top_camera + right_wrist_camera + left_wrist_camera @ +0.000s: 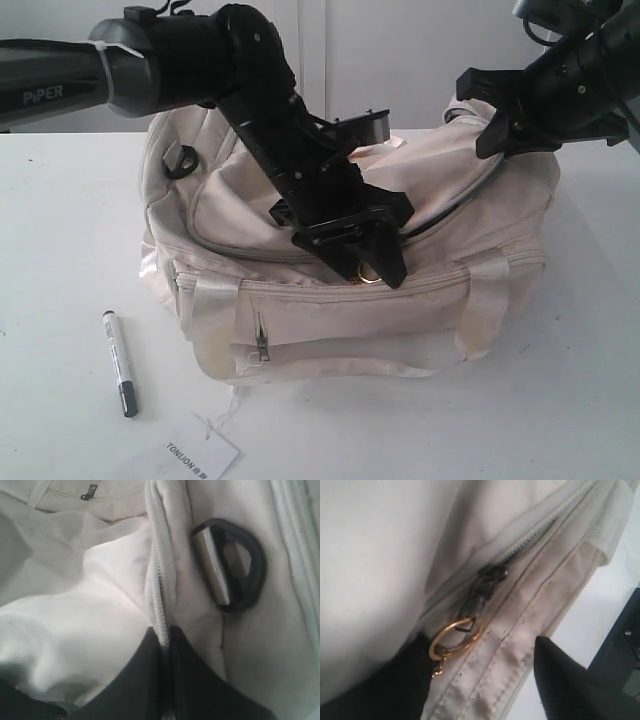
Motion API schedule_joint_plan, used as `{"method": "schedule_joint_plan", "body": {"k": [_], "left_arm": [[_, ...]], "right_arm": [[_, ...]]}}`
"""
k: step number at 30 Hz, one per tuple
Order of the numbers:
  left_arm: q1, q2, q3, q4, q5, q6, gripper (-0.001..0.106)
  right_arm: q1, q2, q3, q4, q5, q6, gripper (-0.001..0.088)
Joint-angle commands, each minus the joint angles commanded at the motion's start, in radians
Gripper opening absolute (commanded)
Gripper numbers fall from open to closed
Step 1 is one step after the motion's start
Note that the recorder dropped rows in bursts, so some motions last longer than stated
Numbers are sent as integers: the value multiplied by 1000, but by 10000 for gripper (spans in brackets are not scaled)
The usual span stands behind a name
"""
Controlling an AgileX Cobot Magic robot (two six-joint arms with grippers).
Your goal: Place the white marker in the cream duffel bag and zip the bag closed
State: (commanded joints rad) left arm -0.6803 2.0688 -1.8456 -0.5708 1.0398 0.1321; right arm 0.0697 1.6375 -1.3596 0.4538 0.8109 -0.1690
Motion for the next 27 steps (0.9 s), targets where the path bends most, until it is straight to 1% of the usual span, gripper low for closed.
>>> {"method": "schedule_joint_plan", "body": {"k": [4,9,16,27], "left_arm": [[0,0,0,0,2,0,442],[0,0,0,2,2,2,231],[0,0,0,2,0,27,3],[0,-2,0,11,0,37,0]], "right_arm": [[0,0,0,0,0,0,0],[0,0,0,0,0,0,0],[0,0,0,0,0,0,0],[0,4,0,0,0,-6,0]]}}
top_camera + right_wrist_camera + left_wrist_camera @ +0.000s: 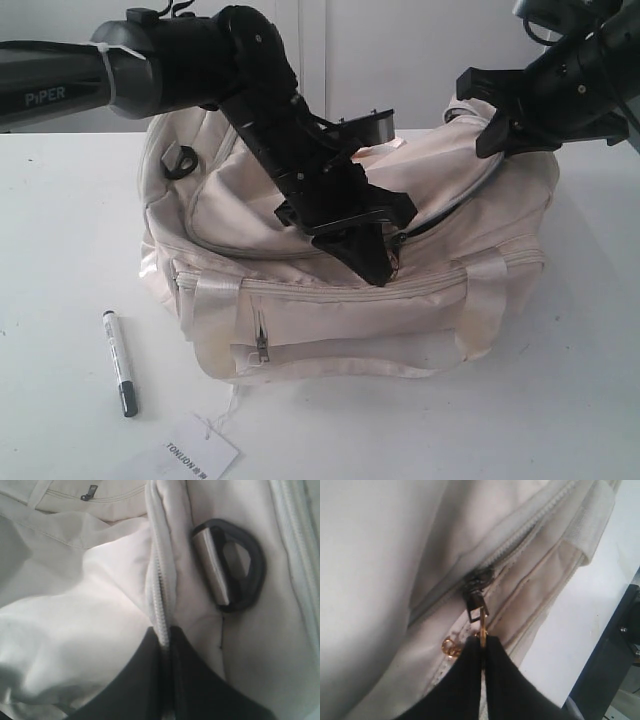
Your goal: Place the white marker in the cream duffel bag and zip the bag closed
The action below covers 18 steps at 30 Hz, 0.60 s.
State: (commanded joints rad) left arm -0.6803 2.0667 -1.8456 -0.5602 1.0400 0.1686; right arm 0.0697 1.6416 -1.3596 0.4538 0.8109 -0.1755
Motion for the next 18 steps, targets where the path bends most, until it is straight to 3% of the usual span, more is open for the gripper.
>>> {"method": "schedule_joint_plan", "body": {"k": [18], "left_arm": [[0,-109,0,236,18,15,0]], "right_arm": [[0,2,2,0,-2,-3,0]]}}
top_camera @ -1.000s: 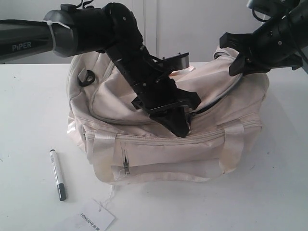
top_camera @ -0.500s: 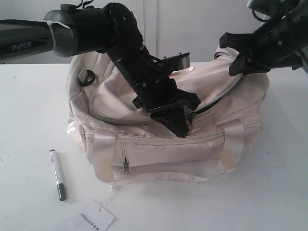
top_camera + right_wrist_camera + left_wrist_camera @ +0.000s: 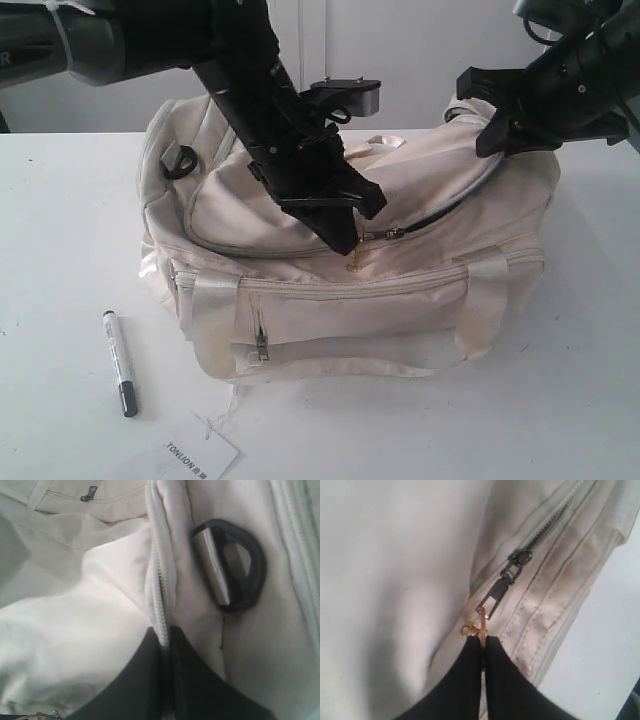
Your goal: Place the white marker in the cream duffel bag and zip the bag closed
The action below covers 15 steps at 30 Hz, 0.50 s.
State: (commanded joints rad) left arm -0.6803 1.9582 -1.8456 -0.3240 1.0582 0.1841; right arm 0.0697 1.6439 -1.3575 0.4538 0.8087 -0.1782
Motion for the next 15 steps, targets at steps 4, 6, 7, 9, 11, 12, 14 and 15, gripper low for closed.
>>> {"method": "schedule_joint_plan", "body": {"k": [4,6,7,9,11,12,14,15], "left_arm": [[0,-9,0,50,33,0,0],[0,-11,0,63,46,0,0],[0,-14,0,63,50,0,0],[0,-15,0,63,61,0,0],[0,-15,0,74,79,0,0],[0,-15,0,96,97,0,0],[0,-15,0,109,115,0,0],[0,-15,0,109,117,0,0]], "right_arm": [[0,0,0,0,0,0,0],[0,0,0,0,0,0,0],[0,0,0,0,0,0,0],[0,0,0,-2,-2,0,0],[0,0,0,-4,-2,-1,0],[0,0,0,-6,-2,-1,0],[0,0,0,-6,-2,-1,0],[0,0,0,-6,-2,-1,0]]}}
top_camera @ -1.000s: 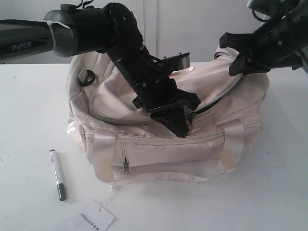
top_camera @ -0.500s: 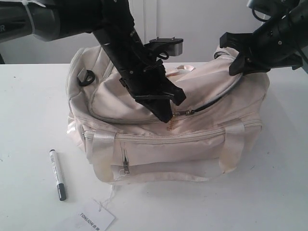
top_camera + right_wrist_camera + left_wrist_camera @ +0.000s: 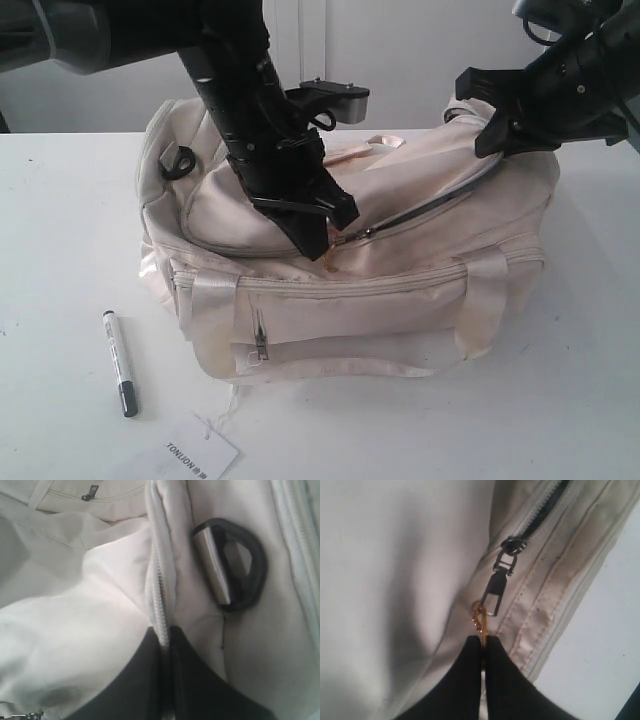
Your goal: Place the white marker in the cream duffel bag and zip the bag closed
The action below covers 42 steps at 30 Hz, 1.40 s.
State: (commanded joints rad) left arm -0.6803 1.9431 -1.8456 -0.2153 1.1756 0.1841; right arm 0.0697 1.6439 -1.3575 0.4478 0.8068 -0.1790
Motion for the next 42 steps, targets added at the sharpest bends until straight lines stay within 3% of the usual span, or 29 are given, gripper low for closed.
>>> {"method": "schedule_joint_plan", "body": {"k": [12,19,27,32,42], "left_arm": [[0,-7,0,2,-38,0,0],[0,-93,0,56,-76,-5,0],[0,-145,0,85,-27,-5,0],[0,-151,0,173,36,-5,0],[0,-151,0,202,45,-5,0]], "right_arm": [[0,0,0,-4,0,-22,0],[0,0,0,-4,0,-24,0],[0,0,21,-4,-17,-26,0],[0,4,21,-4,-19,-26,0],[0,4,21,-9,-19,-26,0]]}}
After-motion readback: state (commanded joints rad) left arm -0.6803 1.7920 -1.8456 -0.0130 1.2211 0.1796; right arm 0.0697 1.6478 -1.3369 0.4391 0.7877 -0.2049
